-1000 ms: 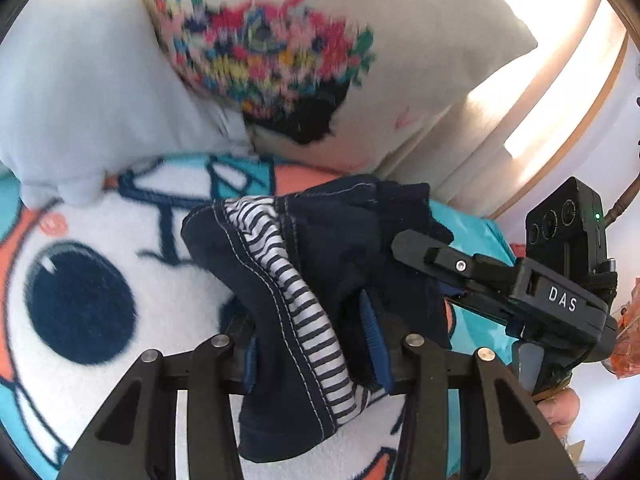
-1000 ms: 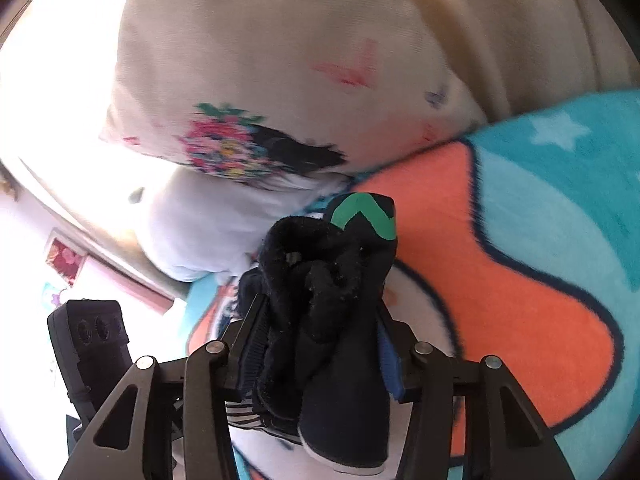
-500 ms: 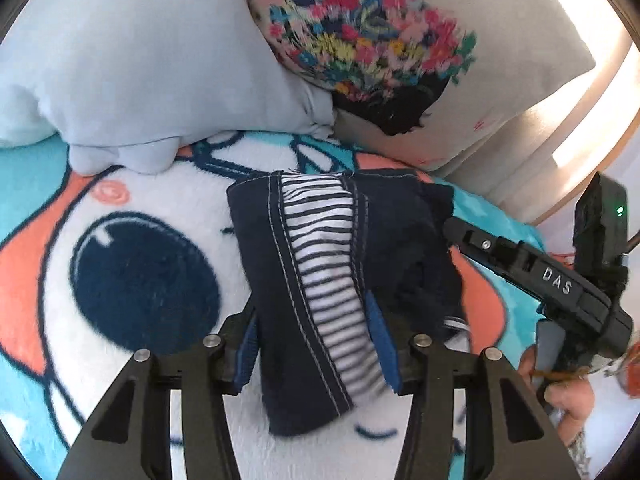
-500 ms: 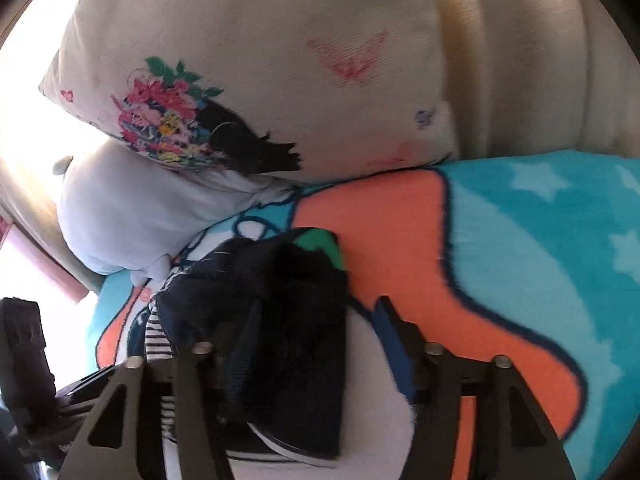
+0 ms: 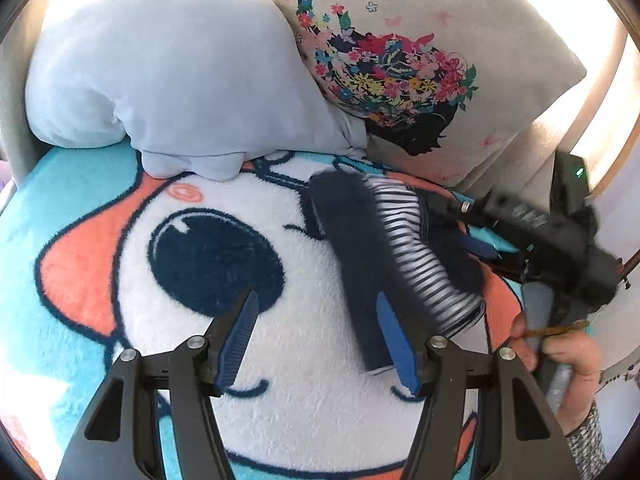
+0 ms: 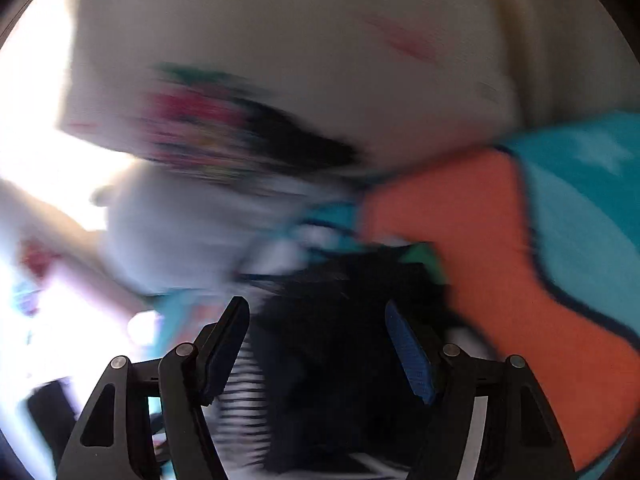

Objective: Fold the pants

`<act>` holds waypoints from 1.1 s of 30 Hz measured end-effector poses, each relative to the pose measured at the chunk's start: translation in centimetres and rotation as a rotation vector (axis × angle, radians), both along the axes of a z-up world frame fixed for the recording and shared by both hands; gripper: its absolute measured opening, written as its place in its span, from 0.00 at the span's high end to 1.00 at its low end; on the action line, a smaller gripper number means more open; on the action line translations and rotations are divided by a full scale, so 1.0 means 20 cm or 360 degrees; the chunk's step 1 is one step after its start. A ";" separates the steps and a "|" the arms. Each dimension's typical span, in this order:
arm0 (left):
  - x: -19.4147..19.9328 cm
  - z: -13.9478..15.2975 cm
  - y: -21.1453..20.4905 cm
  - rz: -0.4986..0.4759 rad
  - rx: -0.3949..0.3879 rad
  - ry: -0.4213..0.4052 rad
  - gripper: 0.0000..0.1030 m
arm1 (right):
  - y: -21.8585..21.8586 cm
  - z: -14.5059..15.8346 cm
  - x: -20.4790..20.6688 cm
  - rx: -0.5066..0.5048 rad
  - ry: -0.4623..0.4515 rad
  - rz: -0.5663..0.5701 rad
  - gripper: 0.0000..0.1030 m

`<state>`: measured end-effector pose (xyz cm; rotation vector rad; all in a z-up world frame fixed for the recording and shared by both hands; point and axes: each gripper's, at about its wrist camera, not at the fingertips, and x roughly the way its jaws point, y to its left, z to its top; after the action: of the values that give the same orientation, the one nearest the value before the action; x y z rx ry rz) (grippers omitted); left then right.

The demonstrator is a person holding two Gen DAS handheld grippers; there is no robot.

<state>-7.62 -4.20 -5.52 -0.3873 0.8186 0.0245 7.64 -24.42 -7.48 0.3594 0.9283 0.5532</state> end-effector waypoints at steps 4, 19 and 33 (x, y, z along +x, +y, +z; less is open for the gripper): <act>-0.02 0.03 -0.04 0.0000 0.0121 -0.0045 0.38 | -0.11 -0.01 -0.08 -0.0023 0.0012 -0.0095 0.24; -0.17 0.18 -0.15 0.0230 0.0493 -0.0311 0.13 | -0.30 0.00 -0.44 -0.0266 -0.0321 -0.0243 0.23; -0.29 0.27 -0.21 0.0401 0.0706 -0.0327 0.02 | -0.21 0.03 -0.60 -0.0380 -0.0465 -0.0120 0.20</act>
<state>-13.37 -8.43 -0.08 -0.0682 0.5370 0.3888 -4.37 -28.70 -6.79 0.0934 0.6862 0.4070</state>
